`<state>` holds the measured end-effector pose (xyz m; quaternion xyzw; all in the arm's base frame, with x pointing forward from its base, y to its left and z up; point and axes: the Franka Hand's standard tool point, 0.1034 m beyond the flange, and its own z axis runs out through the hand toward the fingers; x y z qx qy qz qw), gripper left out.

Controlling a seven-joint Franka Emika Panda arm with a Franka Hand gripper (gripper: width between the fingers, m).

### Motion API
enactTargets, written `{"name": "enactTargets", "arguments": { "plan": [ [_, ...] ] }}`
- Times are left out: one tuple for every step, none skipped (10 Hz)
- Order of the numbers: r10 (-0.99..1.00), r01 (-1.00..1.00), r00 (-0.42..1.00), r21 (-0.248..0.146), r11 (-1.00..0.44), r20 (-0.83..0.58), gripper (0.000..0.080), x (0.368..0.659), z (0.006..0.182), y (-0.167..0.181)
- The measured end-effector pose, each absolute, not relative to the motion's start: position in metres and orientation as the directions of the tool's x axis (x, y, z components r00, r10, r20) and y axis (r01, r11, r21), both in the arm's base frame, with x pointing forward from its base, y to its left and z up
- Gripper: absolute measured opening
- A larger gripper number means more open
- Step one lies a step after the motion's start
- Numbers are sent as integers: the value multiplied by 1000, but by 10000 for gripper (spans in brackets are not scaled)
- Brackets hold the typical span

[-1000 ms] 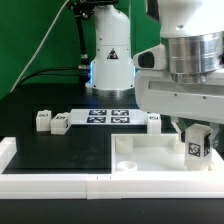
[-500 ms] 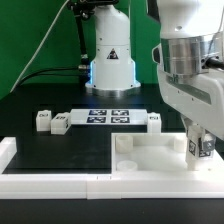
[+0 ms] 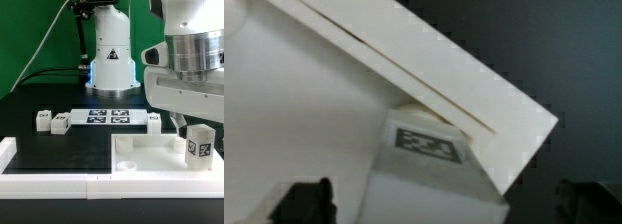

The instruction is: Assemble one leg

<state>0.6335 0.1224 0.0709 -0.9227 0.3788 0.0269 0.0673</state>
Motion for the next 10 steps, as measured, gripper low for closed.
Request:
{"name": "enactTargets", "arguments": {
  "plan": [
    [-578,-584,812,-118,-803,-82,645,634,71,121],
    [-472,-477,879,-127,-870,-67,649,634,71,122],
    [-366,-369,929,-123,-921,-48,649,634,72,122],
    [-197,-198,980,-101,-975,-17,649,635,73,124],
    [-66,-66,998,-90,-994,-2,649,635,73,125],
    [17,17,1000,-85,-996,6,649,635,73,122],
    [108,109,994,-80,-991,13,649,635,72,119],
    [213,214,977,-73,-974,20,649,635,72,118],
    [220,221,975,-73,-973,20,649,635,72,118],
    [213,214,977,-73,-974,19,548,635,72,118]
  ]
}}
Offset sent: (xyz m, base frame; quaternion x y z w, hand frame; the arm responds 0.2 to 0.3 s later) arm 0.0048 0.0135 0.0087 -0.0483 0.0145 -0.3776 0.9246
